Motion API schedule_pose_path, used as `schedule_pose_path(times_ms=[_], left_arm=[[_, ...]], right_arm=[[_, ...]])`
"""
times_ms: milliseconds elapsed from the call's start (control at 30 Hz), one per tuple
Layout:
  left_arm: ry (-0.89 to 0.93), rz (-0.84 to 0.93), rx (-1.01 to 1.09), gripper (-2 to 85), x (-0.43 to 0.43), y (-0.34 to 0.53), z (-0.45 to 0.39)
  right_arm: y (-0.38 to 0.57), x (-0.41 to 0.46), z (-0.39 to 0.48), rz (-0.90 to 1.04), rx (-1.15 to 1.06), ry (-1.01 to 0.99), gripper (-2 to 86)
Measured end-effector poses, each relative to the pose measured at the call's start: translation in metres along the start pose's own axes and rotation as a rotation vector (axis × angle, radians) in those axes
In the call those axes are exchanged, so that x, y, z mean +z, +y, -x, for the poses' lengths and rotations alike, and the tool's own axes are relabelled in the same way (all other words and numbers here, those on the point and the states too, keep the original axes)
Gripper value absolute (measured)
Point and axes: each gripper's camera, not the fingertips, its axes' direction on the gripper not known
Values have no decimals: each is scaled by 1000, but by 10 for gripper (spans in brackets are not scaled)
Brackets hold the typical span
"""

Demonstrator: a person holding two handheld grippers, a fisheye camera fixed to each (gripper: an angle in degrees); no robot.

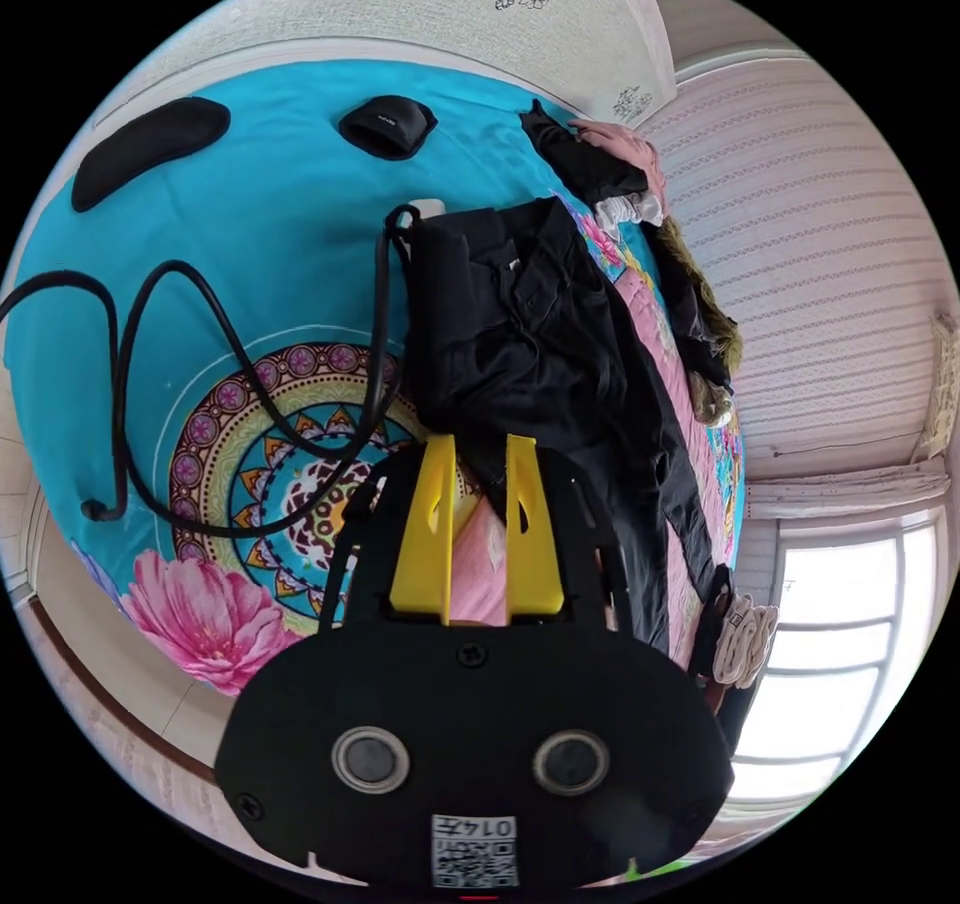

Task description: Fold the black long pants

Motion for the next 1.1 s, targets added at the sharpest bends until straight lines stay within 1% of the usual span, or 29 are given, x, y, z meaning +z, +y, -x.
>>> schedule_pose_path(times_ms=[133, 167, 200, 267, 367, 533, 600, 667, 733, 867, 933, 1000, 1100], left_arm=[[-9, 15, 33, 60, 0, -4, 1], [-5, 0, 33, 37, -2, -2, 3], [0, -7, 33, 25, -3, -1, 4], [23, -30, 40, 4, -7, 2, 4], [-33, -29, 85, -5, -7, 2, -7], [-35, -26, 104, -6, -10, 0, -11], [-25, -24, 105, -6, -9, 0, -9], [2, -15, 91, -4, -7, -2, -4], [17, 3, 76, -3, -4, -4, -1], [9, -4, 110, -4, -11, -4, -4], [10, -16, 131, -5, -20, -3, -11], [10, -22, 153, -6, -28, -4, -20], [-36, -11, 206, -7, -39, -4, -38]], right_arm=[[0, -12, -5, 0, -5, -7, 37], [1, -17, -6, -6, -35, -96, 23], [0, -20, -9, 0, -16, -157, 13], [-2, -25, -12, 11, 6, -196, 6], [0, -38, -8, -3, -8, -190, 1], [5, -57, 1, -39, -19, -219, 9], [7, -59, 11, -25, -38, -153, 21], [8, -57, 20, -8, -27, -138, 29], [6, -54, 32, 12, -19, -132, 21], [-2, -67, 68, 25, -108, -84, 0], [-6, -82, 77, 11, -127, -113, -3], [-13, -101, 86, 17, -135, -184, -4], [-19, -122, 103, 29, -181, -213, -5]])
